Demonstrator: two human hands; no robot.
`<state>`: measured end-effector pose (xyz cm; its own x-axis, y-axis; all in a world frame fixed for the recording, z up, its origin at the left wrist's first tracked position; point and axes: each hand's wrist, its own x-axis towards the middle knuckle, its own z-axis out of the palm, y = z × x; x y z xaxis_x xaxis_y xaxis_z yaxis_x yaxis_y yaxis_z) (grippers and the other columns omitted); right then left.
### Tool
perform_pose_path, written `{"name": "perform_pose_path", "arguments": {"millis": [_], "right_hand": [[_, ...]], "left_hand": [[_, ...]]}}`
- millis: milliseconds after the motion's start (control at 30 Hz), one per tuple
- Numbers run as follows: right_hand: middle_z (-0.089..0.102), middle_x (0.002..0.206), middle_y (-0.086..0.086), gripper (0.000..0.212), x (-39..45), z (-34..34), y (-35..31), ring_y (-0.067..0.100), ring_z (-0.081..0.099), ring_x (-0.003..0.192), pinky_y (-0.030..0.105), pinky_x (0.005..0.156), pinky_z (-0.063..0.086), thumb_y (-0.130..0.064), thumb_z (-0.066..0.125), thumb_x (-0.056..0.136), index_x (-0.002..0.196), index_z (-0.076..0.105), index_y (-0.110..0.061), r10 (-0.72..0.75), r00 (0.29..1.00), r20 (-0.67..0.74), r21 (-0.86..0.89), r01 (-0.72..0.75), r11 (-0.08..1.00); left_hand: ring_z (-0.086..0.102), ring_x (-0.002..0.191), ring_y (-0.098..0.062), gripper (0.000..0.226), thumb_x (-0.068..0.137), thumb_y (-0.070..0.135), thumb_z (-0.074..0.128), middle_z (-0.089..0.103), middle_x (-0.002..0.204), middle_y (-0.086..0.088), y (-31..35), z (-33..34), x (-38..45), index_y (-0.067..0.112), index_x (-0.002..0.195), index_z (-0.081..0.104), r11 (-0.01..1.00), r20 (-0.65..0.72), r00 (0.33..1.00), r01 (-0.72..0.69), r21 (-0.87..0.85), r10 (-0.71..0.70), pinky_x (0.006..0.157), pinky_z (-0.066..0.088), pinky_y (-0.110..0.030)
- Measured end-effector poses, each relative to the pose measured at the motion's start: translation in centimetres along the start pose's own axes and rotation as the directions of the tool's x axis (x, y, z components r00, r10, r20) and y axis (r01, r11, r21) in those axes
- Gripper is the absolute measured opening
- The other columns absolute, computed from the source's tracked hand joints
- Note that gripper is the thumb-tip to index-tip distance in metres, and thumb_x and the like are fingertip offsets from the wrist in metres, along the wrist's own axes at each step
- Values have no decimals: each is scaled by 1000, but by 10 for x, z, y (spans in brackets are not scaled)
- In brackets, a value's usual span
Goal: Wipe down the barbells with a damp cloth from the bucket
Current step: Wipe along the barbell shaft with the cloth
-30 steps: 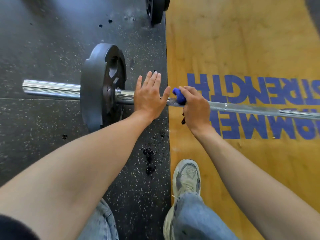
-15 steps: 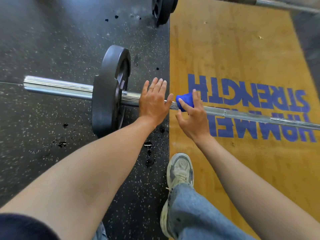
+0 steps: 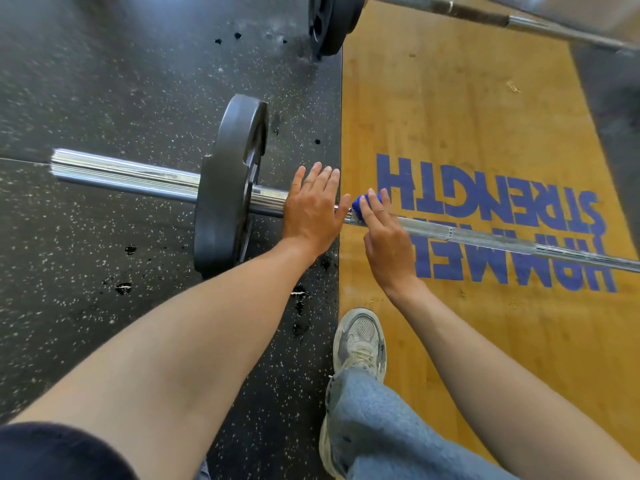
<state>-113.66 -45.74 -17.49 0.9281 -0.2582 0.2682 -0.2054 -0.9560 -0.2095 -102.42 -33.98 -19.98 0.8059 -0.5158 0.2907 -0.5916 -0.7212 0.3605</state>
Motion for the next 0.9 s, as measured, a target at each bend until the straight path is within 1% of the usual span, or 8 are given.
{"name": "perform_pose_path", "arguments": {"millis": [133, 300, 333, 467, 633, 767, 800, 900], "right_hand": [[54, 146, 19, 69, 0, 6, -2, 38, 49, 138, 48, 104, 50, 25, 65, 77, 141, 55, 2, -15, 1000, 24, -50, 16, 999], [53, 146, 22, 75, -3, -3, 15, 39, 51, 136, 45, 103, 51, 23, 73, 73, 142, 52, 4, -240, 963, 120, -181, 259, 949], [52, 146, 22, 74, -2, -6, 17, 38, 51, 136, 47, 103, 51, 22, 72, 74, 142, 52, 3, -222, 966, 134, -171, 243, 955], [55, 143, 24, 64, -3, -4, -9, 39, 53, 134, 50, 101, 52, 22, 67, 78, 139, 55, 5, 74, 990, 123, -95, -62, 994], [46, 152, 22, 75, -14, -20, -3, 36, 44, 142, 49, 110, 45, 26, 63, 77, 146, 46, 3, -154, 963, 220, -132, 186, 974], [50, 150, 19, 63, -25, -20, -3, 38, 48, 138, 55, 102, 50, 21, 56, 84, 143, 53, -1, 164, 982, 96, -48, -160, 986], [52, 147, 20, 60, -28, -13, -14, 39, 49, 137, 56, 102, 50, 21, 55, 84, 141, 55, 1, 187, 980, 65, -27, -186, 982], [53, 146, 20, 60, -40, -2, -24, 37, 49, 138, 49, 108, 44, 21, 56, 84, 141, 55, 2, -16, 998, 63, -23, 17, 1000]], "left_hand": [[46, 143, -26, 61, 104, 46, 29, 59, 144, -10, 0, 1, 0, 8, 141, 58, 1000, -7, 1000, 1, 2, -1, 124, 22, -46], [46, 143, -27, 61, 106, 45, 25, 59, 145, -10, 0, 0, -3, 8, 142, 57, 1000, 11, 1000, 1, 0, -1, 123, 25, -46], [46, 143, -27, 60, 106, 43, 24, 58, 145, -10, 0, 0, -4, 8, 142, 57, 1000, 18, 1000, 2, -6, -1, 123, 26, -46], [46, 143, -28, 64, 107, 44, 19, 57, 147, -11, 2, -6, -9, 7, 140, 58, 1000, 61, 998, 5, -23, -4, 120, 31, -46], [47, 142, -27, 65, 105, 43, 18, 56, 148, -11, 1, -14, -20, 6, 142, 57, 1000, 74, 997, -23, -15, 24, 116, 36, -44], [52, 138, -27, 56, 107, 37, 27, 60, 144, -11, 1, -10, -31, 6, 137, 61, 997, -7, 997, -76, 1, 76, 115, 39, -44], [52, 138, -27, 55, 107, 37, 28, 59, 144, -11, 0, -9, -34, 6, 138, 61, 996, -27, 996, -83, 12, 83, 115, 38, -44], [52, 138, -27, 58, 106, 42, 29, 58, 146, -12, -1, -11, -45, 4, 139, 59, 993, -32, 993, -116, 36, 117, 116, 38, -44]]}}
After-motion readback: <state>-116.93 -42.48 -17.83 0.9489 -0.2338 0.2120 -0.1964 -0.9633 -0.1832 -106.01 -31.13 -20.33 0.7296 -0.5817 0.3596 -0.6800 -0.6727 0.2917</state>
